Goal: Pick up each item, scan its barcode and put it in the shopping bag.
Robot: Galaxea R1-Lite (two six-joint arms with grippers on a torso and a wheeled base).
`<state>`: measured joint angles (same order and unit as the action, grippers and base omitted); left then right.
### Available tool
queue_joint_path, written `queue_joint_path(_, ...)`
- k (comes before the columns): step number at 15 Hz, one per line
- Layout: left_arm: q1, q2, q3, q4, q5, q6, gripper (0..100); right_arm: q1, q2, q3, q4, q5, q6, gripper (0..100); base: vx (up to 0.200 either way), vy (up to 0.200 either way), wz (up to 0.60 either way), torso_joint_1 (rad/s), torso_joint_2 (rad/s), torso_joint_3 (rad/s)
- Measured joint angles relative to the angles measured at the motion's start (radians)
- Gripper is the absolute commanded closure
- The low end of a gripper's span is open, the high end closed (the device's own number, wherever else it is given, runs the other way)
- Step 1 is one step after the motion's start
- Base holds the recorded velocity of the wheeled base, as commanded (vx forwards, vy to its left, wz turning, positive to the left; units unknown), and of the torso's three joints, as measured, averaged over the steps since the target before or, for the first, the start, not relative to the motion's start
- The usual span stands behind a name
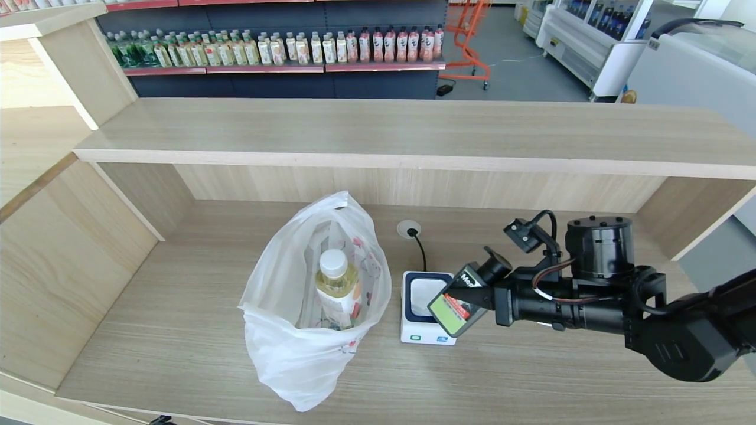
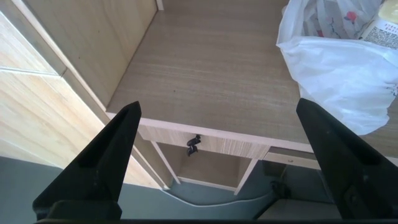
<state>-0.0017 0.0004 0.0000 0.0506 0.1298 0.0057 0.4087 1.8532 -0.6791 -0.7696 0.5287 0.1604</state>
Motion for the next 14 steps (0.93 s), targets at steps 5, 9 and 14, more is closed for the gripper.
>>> queue_joint_path(5, 0.0, 0.0, 0.0, 0.0, 0.0, 0.0, 0, 0.013, 0.084, -0.077, -0.007, -0.003, -0.005, 100, 0.0, 0.0, 0.0, 0.0, 0.0, 0.0)
queue_joint_path(9, 0.0, 0.0, 0.0, 0.0, 0.0, 0.0, 0, 0.014, 0.125, -0.127, -0.012, -0.004, -0.046, 100, 0.0, 0.0, 0.0, 0.0, 0.0, 0.0)
queue_joint_path(14, 0.0, 0.0, 0.0, 0.0, 0.0, 0.0, 0, 0.014, 0.146, -0.131, -0.016, -0.003, -0.104, 100, 0.0, 0.0, 0.0, 0.0, 0.0, 0.0)
